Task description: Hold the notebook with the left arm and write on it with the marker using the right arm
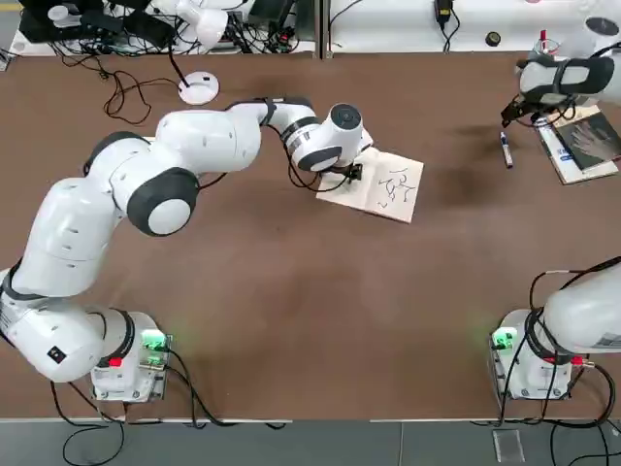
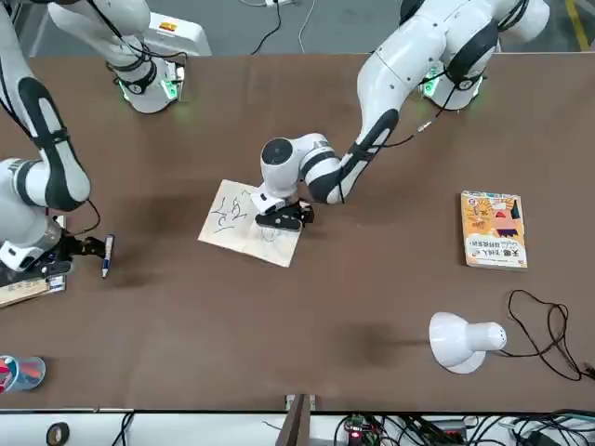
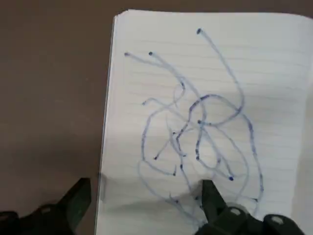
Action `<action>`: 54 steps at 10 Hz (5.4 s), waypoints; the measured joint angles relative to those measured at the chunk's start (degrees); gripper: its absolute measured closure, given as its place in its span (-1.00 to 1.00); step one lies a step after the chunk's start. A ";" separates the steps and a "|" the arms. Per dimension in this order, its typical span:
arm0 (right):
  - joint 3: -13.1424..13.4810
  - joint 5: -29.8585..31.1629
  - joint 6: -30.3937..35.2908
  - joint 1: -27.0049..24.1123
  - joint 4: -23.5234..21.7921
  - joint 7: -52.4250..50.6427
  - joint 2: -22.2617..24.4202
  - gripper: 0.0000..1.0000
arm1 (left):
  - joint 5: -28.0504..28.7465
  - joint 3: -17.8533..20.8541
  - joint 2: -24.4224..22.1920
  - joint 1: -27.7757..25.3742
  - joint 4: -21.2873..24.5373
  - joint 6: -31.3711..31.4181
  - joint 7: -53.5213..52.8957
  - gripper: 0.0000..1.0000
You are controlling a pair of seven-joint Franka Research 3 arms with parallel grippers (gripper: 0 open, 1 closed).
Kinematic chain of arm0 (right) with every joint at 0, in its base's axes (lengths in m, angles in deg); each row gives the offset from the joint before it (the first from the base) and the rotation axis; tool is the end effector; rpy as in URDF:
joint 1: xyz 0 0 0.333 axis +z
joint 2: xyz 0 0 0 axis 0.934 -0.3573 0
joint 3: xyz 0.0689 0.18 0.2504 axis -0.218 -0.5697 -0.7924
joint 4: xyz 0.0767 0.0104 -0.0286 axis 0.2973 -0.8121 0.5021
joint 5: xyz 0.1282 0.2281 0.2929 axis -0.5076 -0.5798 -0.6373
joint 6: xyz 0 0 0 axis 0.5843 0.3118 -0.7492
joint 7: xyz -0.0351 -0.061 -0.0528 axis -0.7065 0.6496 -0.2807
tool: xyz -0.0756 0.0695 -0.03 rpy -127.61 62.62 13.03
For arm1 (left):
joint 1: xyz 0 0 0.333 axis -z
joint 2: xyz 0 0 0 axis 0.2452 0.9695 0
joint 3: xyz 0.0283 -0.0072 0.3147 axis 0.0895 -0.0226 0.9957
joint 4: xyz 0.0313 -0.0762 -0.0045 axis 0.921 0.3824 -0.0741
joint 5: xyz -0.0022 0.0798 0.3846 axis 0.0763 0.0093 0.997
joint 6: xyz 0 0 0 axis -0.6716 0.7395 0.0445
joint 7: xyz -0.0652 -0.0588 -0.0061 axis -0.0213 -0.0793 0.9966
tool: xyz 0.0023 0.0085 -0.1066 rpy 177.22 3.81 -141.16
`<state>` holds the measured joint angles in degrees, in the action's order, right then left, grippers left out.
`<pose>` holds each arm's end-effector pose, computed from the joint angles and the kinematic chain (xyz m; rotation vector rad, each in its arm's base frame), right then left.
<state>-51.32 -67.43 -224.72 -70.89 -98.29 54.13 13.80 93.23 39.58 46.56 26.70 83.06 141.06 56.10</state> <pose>0.5990 -0.0616 0.2407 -3.1200 -0.2834 -0.0889 0.4548 -0.5707 0.1691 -3.0904 0.3270 -0.1779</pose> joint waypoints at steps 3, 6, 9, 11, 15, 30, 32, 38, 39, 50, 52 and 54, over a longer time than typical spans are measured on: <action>0.01 0.04 -2.65 1.40 -1.46 -1.53 -2.02 -1.00 | 0.00 0.02 0.00 -0.02 -0.03 0.00 -0.40 -1.00; 0.81 0.04 -2.66 1.60 -1.46 -5.04 -2.55 -0.99 | 0.00 0.02 0.00 -0.02 -0.03 0.01 -0.56 -1.00; 1.97 0.04 -2.87 1.37 -1.47 -6.84 -2.58 -0.99 | 0.00 0.02 0.00 -0.03 -0.03 0.02 -0.63 -1.00; 2.03 0.04 -4.55 1.37 -1.61 -7.03 -3.21 -0.99 | 0.00 0.03 0.00 -0.03 -0.03 0.02 -0.64 -1.00; 2.01 0.04 -7.70 1.48 -2.00 -7.05 -5.19 -0.99 | 0.00 0.03 0.00 -0.03 -0.03 0.02 -0.66 -1.00; 1.84 -0.07 -12.42 2.31 -4.25 -7.09 -6.46 -0.59 | 0.00 0.08 0.00 -0.03 -0.04 0.07 -1.16 -1.00; 1.95 -0.09 -14.08 2.32 -5.01 -7.08 -6.03 -0.15 | 0.00 0.09 0.00 -0.03 -0.05 0.07 -1.20 -1.00; 2.46 -1.11 -17.11 1.49 -6.13 -7.06 -5.37 0.63 | 0.00 0.11 0.01 -0.03 -0.04 0.07 -1.23 -1.00; 2.41 -1.76 -17.56 1.38 -6.51 -7.06 -5.31 0.66 | 0.00 0.13 0.01 -0.03 -0.05 0.07 -1.23 -1.00; 1.40 -27.37 1.83 3.28 -1.35 -6.19 -5.28 0.66 | 0.01 0.14 0.02 -0.04 -0.06 0.07 -1.25 -1.00; 0.95 -28.55 4.26 4.01 -0.54 -2.33 -5.40 0.66 | 0.01 0.14 0.02 -0.03 -0.05 0.07 -1.25 -1.00; 0.86 -30.18 6.47 4.05 -0.30 0.46 -5.46 0.66 | 0.01 0.14 0.02 -0.03 -0.06 0.07 -1.25 -1.00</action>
<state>-50.46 -97.61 -218.25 -66.84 -98.59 54.59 8.34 93.24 39.72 46.58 26.67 83.00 141.13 54.85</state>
